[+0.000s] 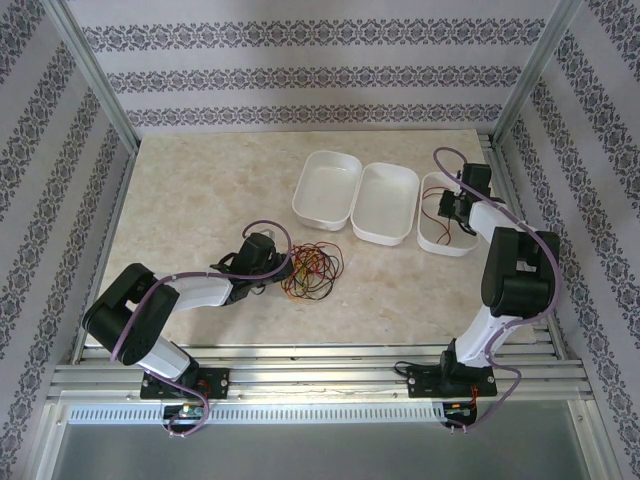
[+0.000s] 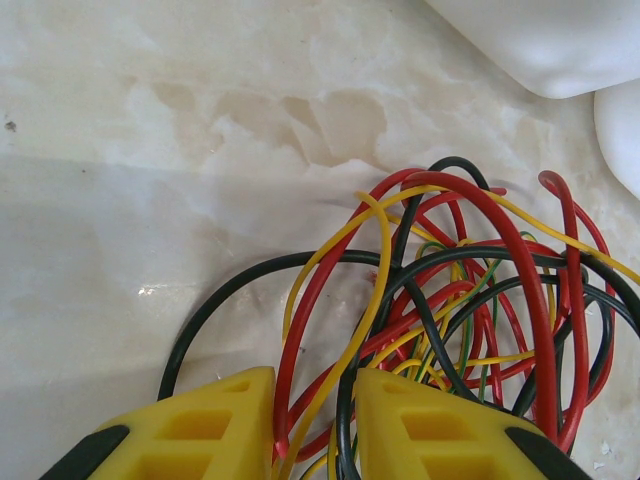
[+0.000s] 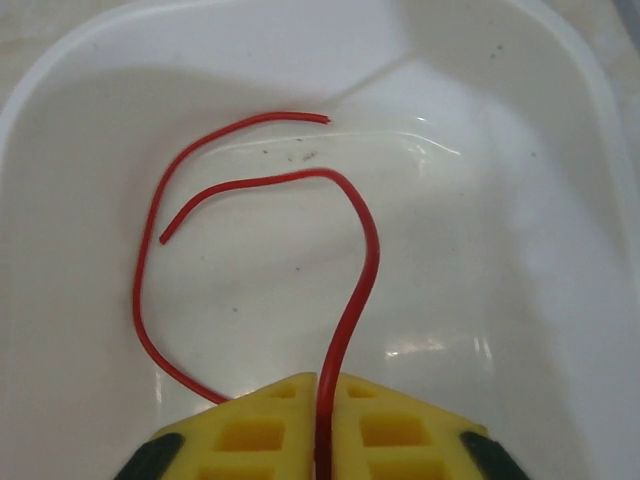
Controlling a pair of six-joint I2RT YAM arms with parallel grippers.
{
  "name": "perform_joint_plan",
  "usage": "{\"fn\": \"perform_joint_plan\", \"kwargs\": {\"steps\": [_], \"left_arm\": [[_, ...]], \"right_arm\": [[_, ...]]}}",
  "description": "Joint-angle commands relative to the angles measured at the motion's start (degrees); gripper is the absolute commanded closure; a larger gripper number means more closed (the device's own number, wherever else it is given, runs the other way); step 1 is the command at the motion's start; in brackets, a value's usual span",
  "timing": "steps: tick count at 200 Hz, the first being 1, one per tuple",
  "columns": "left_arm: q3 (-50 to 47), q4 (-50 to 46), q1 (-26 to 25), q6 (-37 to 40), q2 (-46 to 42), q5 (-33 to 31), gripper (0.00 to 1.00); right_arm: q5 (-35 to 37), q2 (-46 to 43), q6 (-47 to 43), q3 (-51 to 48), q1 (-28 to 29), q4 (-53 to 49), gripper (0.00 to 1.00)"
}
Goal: Untangle the cables
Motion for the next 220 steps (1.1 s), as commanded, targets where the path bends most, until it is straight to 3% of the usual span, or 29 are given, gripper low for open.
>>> {"fn": "perform_joint_plan", "kwargs": {"steps": [1, 19, 92, 127, 220], "left_arm": [[0.3, 0.7, -0.5, -0.6, 0.2, -0.8, 0.73], [0.3, 0.5, -0.4, -0.6, 0.0, -0.9, 0.73], [-0.1, 0.0, -0.4, -0.3, -1.4, -1.1, 0.73], [-0.3, 0.1, -0.4, -0.4, -1.4, -1.2, 0.73], [0.0, 0.2, -0.4, -0.5, -0.7, -1.0, 0.73]], "right_arm": [[-1.2, 0.4, -0.1, 2.0, -0.5, -2.1, 0.72], [-0.5, -0.5, 0.0, 1.8, -0.5, -2.6, 0.61], [8.0, -5.4, 1.1, 3.5, -0.5, -9.0, 0.46], [9.7, -7.1, 3.0, 2.9, -0.5, -12.8, 0.49], [4.2, -17.1, 11.3, -6.6, 2.2, -18.9, 0.56]]}}
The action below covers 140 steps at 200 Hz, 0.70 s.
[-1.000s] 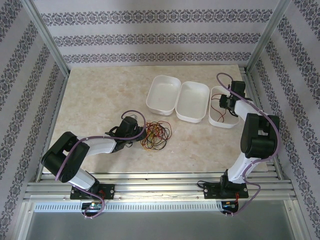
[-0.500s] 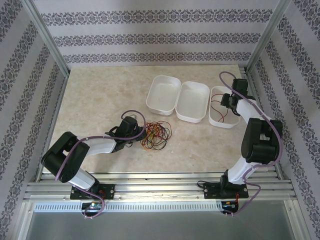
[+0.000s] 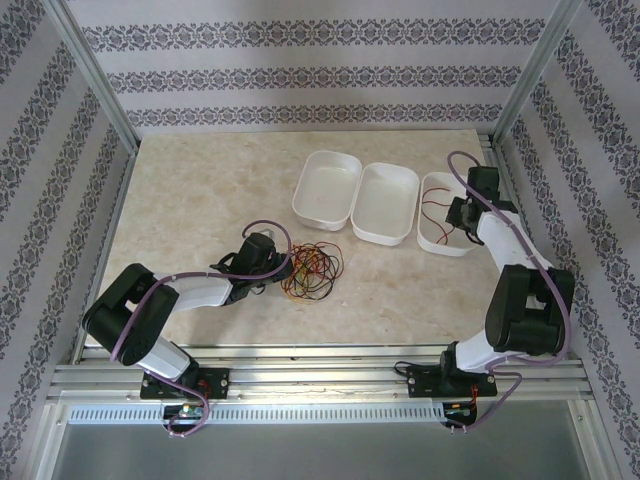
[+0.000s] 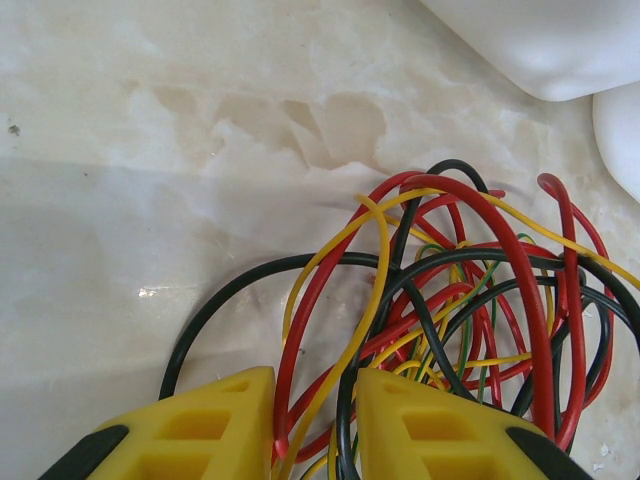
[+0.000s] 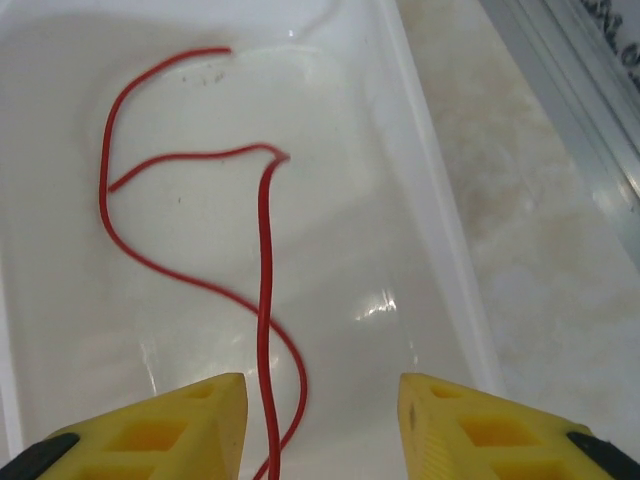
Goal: Untangle the cables
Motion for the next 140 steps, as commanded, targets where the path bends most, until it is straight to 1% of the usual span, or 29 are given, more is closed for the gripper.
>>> {"fn": "perform_joint_plan", "kwargs": {"steps": [1, 14, 49, 62, 75, 109, 121, 140], "left_arm": [[0.0, 0.2, -0.4, -0.5, -0.5, -0.7, 0.73], [0.1, 0.2, -0.5, -0.5, -0.2, -0.7, 0.73], [0.0, 0.5, -0.4, -0.8, 0.0, -0.3, 0.73], [-0.3, 0.5, -0.4, -0.9, -0.3, -0.4, 0.73], [-0.5, 0.3, -0.4, -1.0, -0.6, -0.5, 0.73], [-0.6, -0.4, -0.4, -0.8, -1.3, -0.8, 0.73], [-0.7, -0.3, -0.4, -0.8, -1.4, -0.9, 0.73], [-0.7, -0.1, -0.4, -1.0, -1.3, -0.8, 0.73]], "right_arm": [[-2.8, -2.1, 3.0, -2.7, 1.0, -2.3, 0.56], [-3.4, -2.5, 3.2, -3.3, 1.9, -2.3, 0.57], [-2.0, -1.1, 3.6, -3.6, 3.4, -4.2, 0.61], [-2.0, -1.1, 3.9, -4.4, 3.5, -3.6, 0.67], [-1.7, -0.8, 3.9, -4.9, 3.5, -3.2, 0.76], [2.0, 2.5, 1.7, -2.5, 3.1, -3.7, 0.95], [2.9, 4.2, 0.7, -1.1, 2.6, -3.8, 0.98], [3.0, 6.8, 0.0, 1.3, 1.5, -4.2, 0.99]]}}
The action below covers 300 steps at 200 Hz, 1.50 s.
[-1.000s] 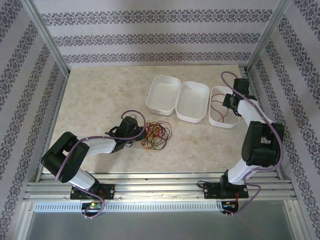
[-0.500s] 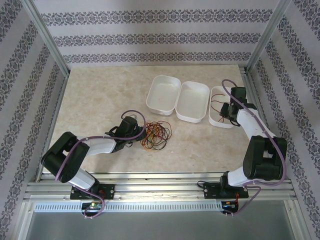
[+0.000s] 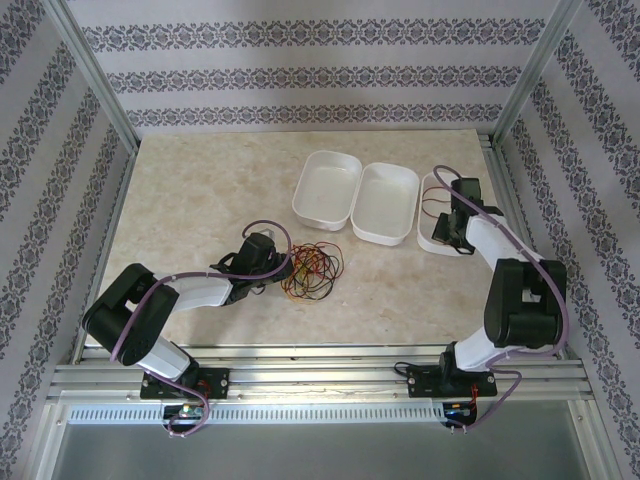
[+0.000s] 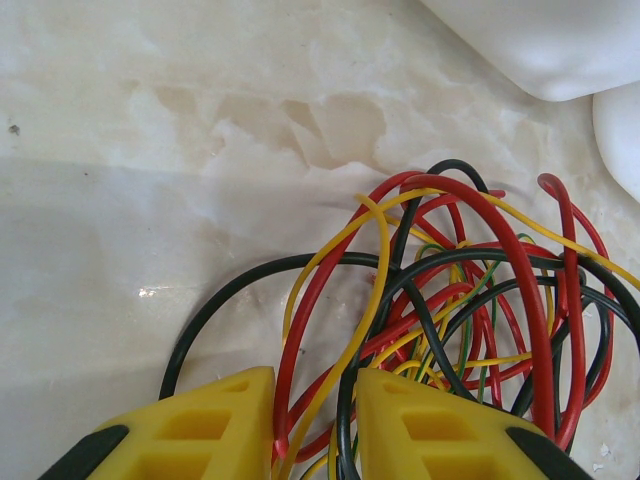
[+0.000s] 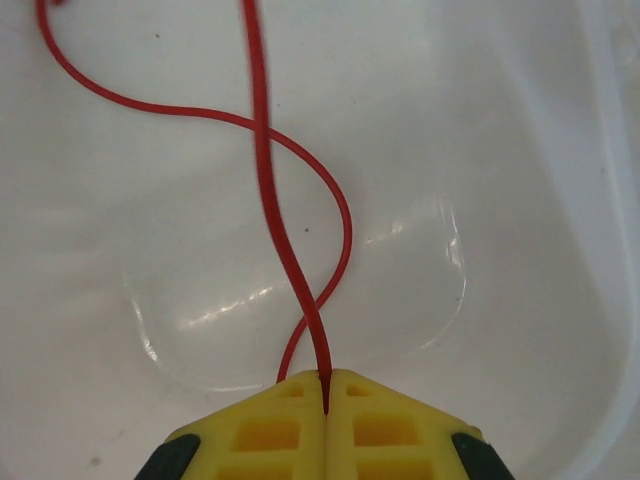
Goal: Untangle the cables
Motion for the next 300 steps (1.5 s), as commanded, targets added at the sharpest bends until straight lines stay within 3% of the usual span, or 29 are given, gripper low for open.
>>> {"fn": "perform_joint_plan", "kwargs": {"steps": [1, 93, 144, 204, 247, 300], "left_arm": [[-0.7, -0.1, -0.4, -1.0, -1.3, -0.8, 0.73], [-0.3, -0.5, -0.4, -0.7, -1.4, -0.9, 0.71], [-0.3, -1.0, -0.4, 0.1, -2.7, -1.1, 0.67], [-0.8, -1.9, -0.4, 0.2, -4.0, -1.9, 0.66], [-0.9, -4.4, -0.4, 0.6, -5.8, -2.7, 0.66], [-1.4, -5.3, -0.4, 0.4, -6.2, -2.7, 0.66]], "right_arm": [[2.4, 2.9, -1.7, 3.7, -1.6, -1.2, 0.99], [-1.2, 7.5, -2.1, 8.9, -3.5, -5.0, 0.85], [0.9, -0.8, -1.9, 8.2, -3.5, -7.7, 0.61], [3.2, -11.4, -1.6, 7.5, -2.4, -10.8, 0.52], [1.6, -19.6, 0.4, 6.5, 6.8, -12.1, 0.53], [0.5, -20.8, 7.7, 4.8, 28.7, -12.0, 0.58]]}}
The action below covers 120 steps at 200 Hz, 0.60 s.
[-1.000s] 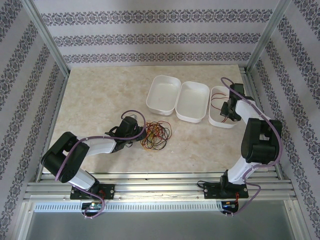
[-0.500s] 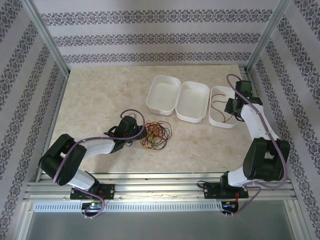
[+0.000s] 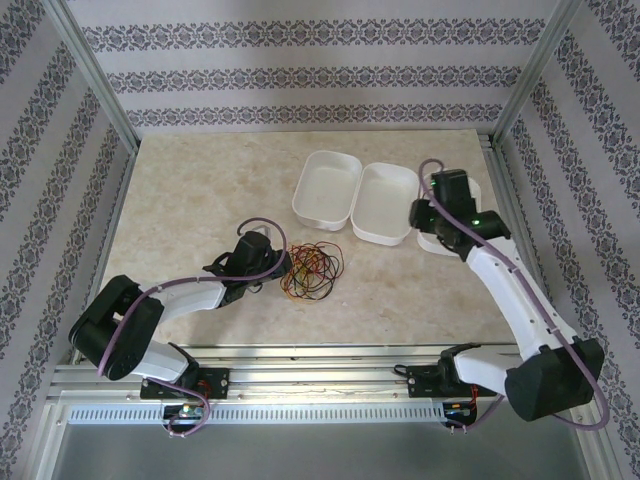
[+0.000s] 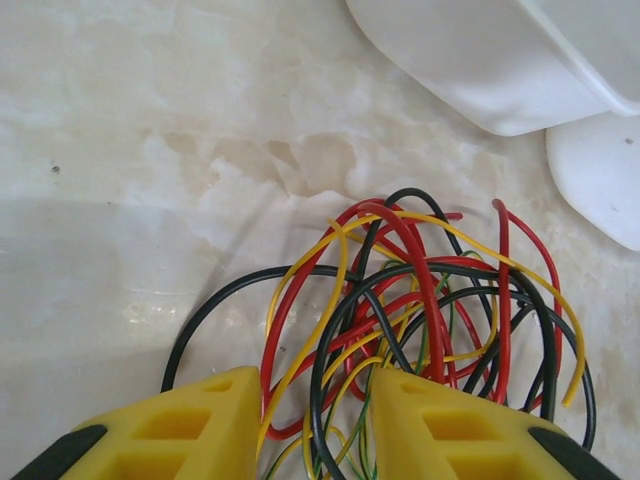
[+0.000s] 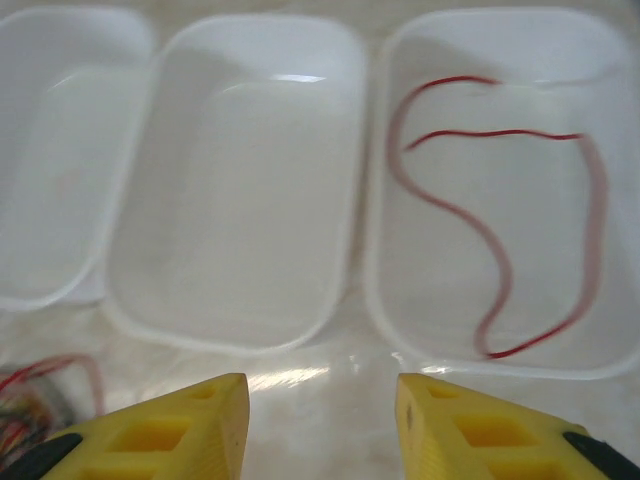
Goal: Untangle the cables
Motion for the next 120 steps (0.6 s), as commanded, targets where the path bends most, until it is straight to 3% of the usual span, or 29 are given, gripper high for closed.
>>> {"fn": "perform_joint_plan", "kwargs": {"steps": [1, 48, 120], "left_arm": [[-1.0, -2.3, -0.4, 0.5, -0.8, -0.9, 0.66], [-1.4, -3.9, -0.3, 0.7, -2.5, -1.6, 0.66], [-2.8, -3.8, -0.4, 1.0, -4.8, -1.5, 0.66]], "right_arm": [[-0.3, 1.5, 5.2, -1.3, 7.8, -1.6, 0.58], [-7.2, 9.8, 11.9, -4.2, 17.9, 4.6, 0.6], [-8.4, 25.0, 10.2, -0.9, 18.4, 7.9, 0.63]]}}
